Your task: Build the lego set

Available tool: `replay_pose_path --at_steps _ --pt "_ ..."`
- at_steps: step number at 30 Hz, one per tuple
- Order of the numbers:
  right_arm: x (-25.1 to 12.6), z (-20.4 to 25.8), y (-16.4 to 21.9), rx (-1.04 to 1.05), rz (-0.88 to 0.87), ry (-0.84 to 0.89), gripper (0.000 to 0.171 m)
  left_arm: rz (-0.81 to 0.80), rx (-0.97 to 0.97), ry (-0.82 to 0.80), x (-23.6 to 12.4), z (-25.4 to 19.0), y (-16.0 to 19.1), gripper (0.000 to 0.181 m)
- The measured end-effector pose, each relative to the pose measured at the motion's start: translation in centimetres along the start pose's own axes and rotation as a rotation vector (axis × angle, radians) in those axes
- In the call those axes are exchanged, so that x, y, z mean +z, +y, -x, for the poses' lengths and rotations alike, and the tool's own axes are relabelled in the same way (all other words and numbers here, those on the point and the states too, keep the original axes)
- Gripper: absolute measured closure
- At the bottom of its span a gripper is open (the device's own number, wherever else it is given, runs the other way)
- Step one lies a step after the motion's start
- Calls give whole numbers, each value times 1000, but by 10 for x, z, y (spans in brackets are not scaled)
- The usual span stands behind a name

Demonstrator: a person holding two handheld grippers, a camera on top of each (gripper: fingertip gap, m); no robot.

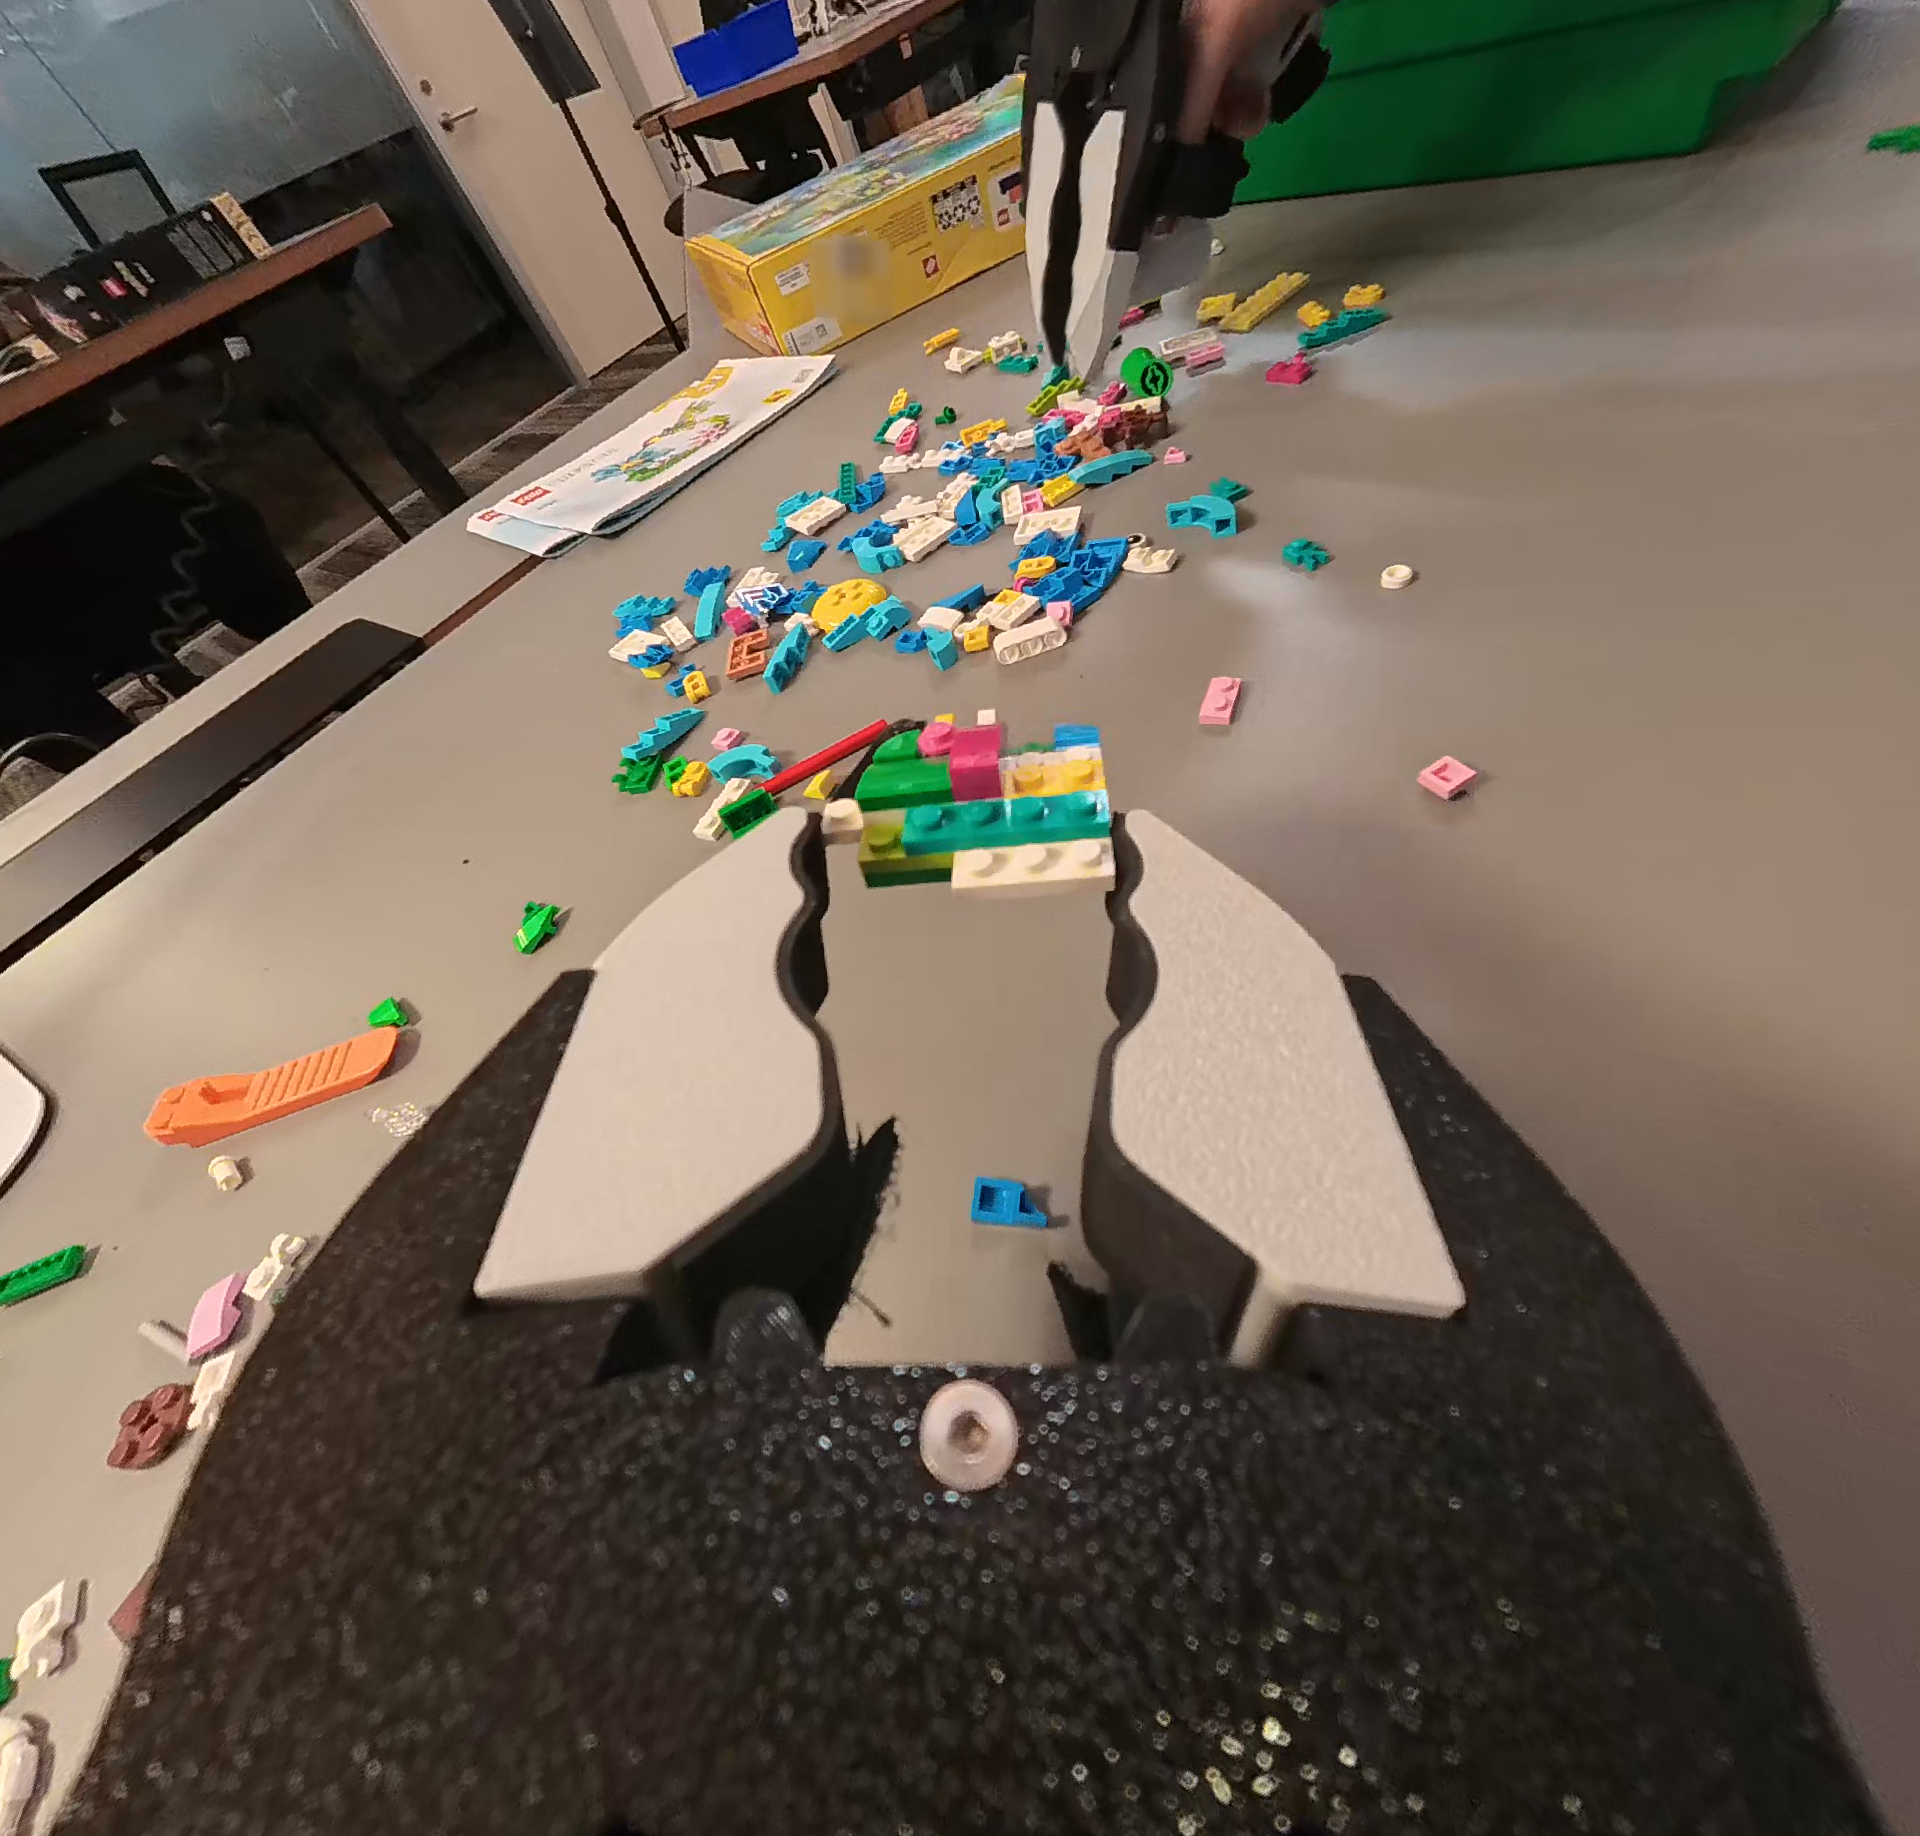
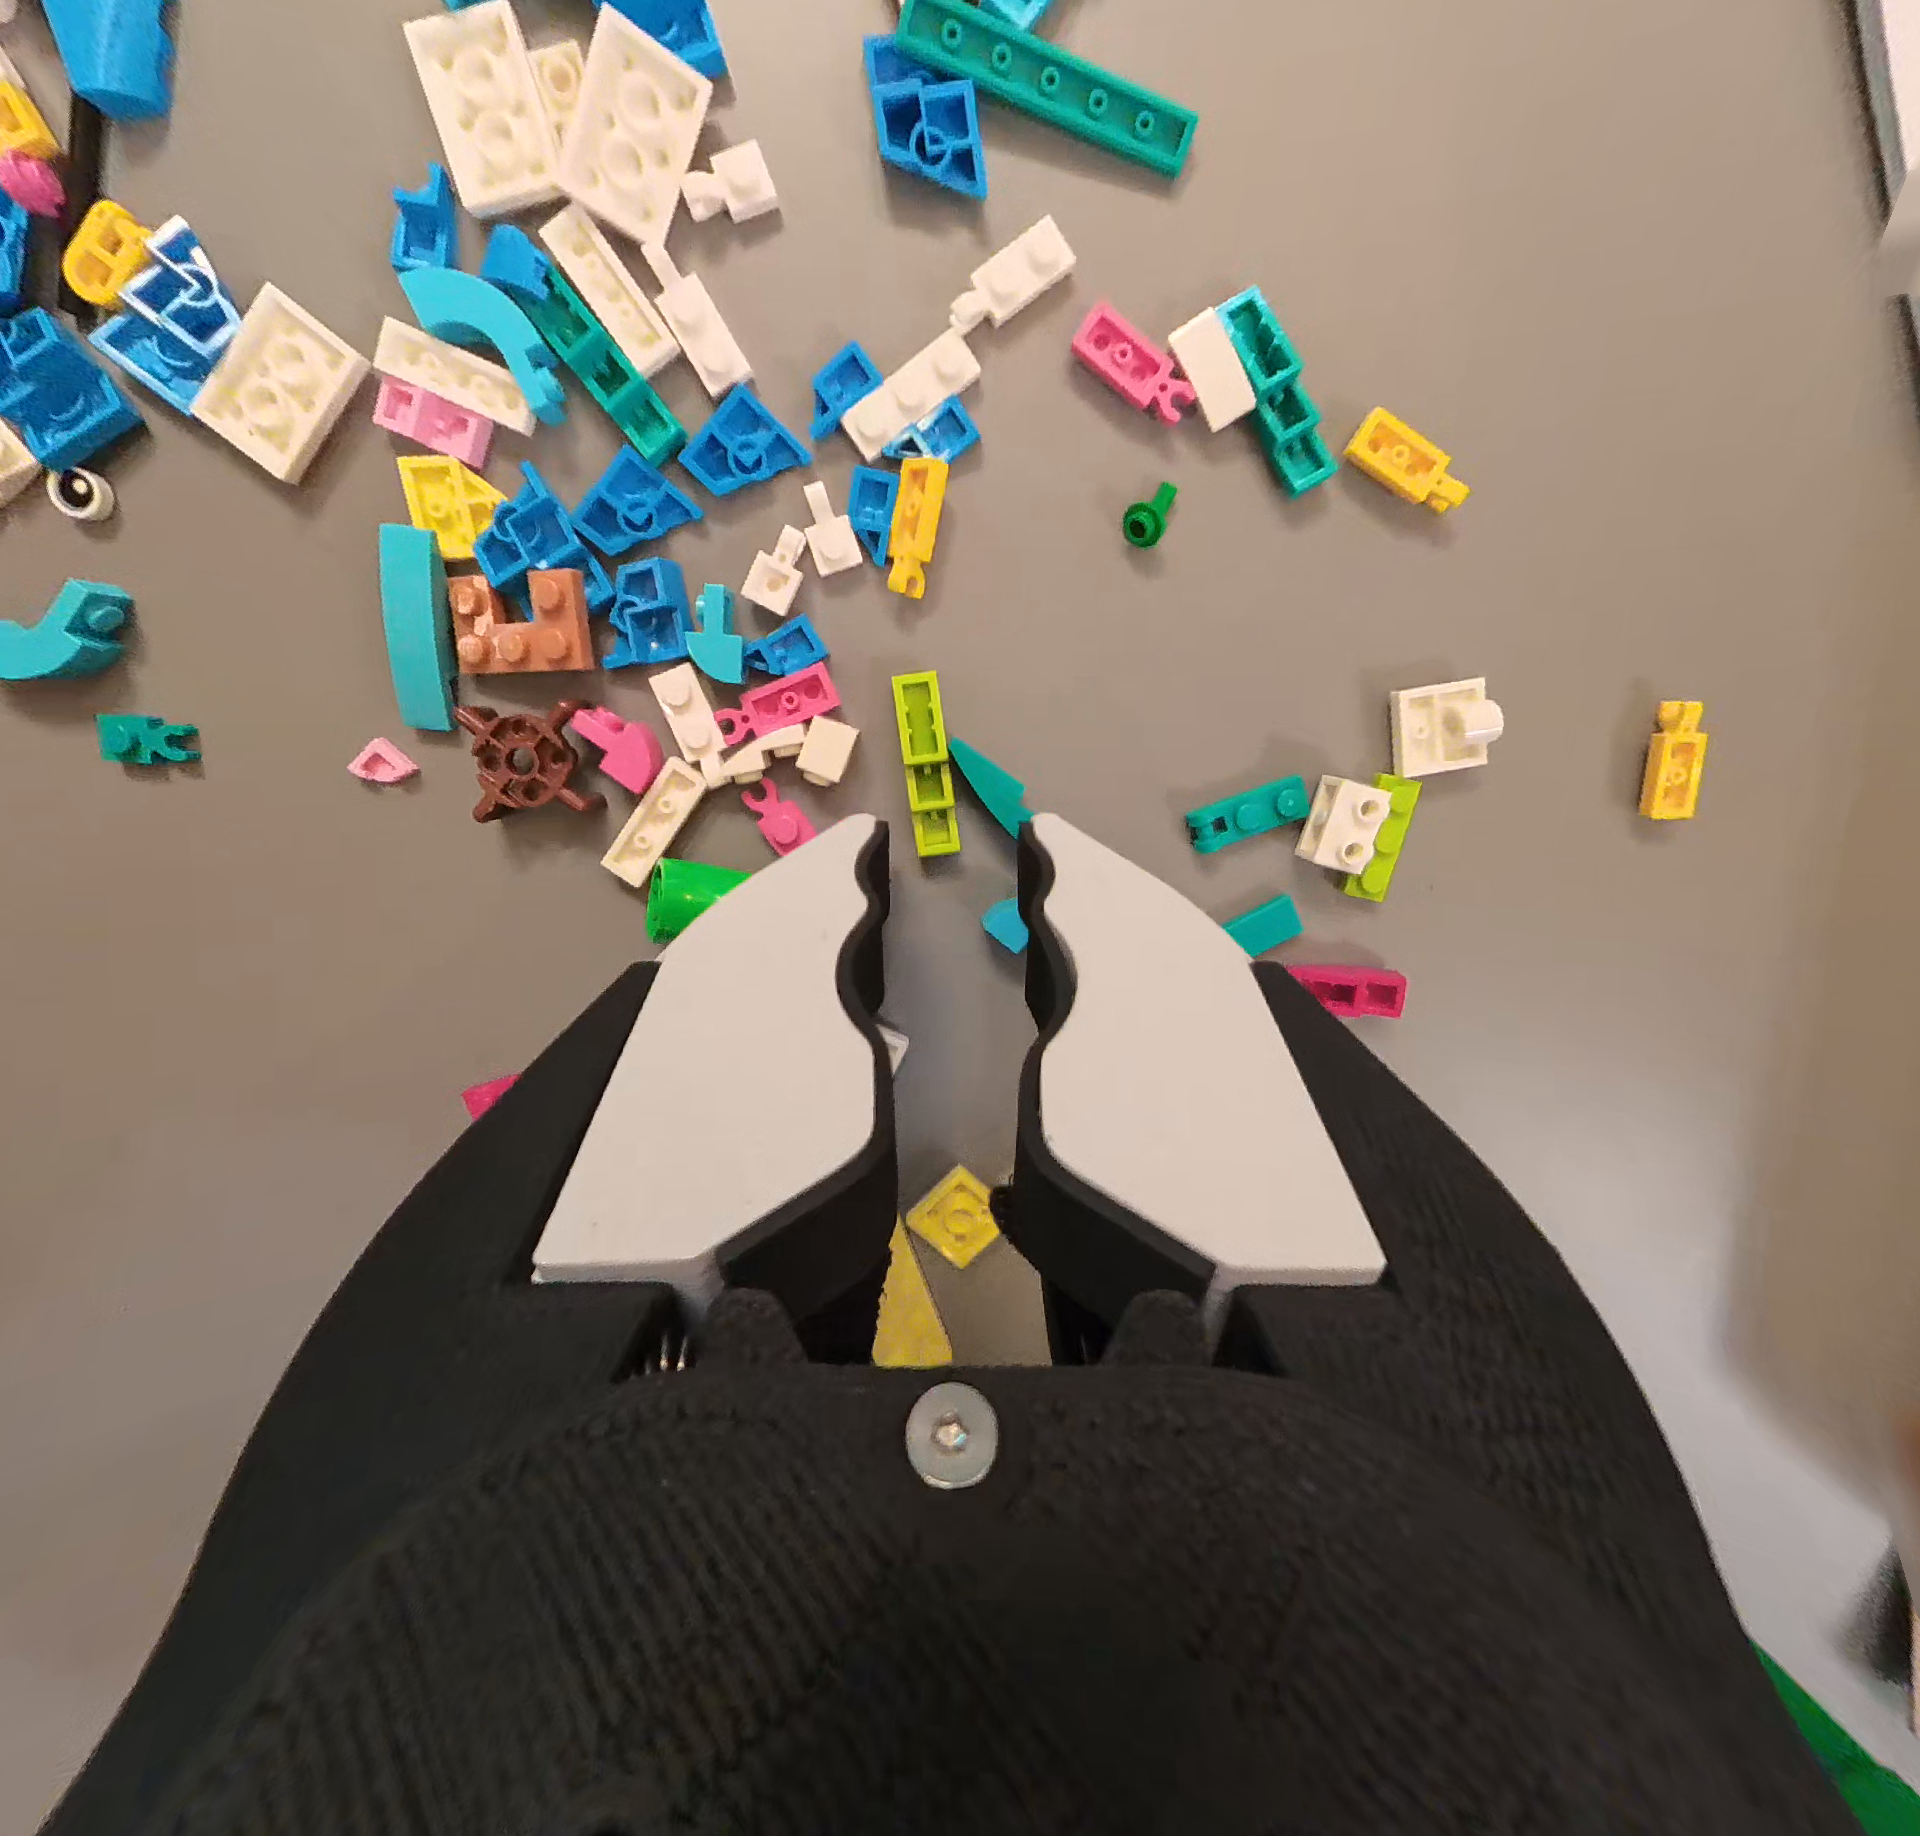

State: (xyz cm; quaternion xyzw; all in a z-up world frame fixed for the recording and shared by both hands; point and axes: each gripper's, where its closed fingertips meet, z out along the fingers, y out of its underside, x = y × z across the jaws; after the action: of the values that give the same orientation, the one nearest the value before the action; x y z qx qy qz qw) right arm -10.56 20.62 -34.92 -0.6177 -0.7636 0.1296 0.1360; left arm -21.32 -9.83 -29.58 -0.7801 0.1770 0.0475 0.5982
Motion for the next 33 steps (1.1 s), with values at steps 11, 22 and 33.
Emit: replay_pose_path --at_steps 11,22,33 --pt "-7 3 2 -210 56 49 171 4 4 3 0 -1 1 130" --pt "-1 5 7 -80 22 -63 154 5 2 10 0 -2 1 130" --pt "-7 15 -11 -222 27 -8 165 -4 -5 1 1 -1 -2 130"
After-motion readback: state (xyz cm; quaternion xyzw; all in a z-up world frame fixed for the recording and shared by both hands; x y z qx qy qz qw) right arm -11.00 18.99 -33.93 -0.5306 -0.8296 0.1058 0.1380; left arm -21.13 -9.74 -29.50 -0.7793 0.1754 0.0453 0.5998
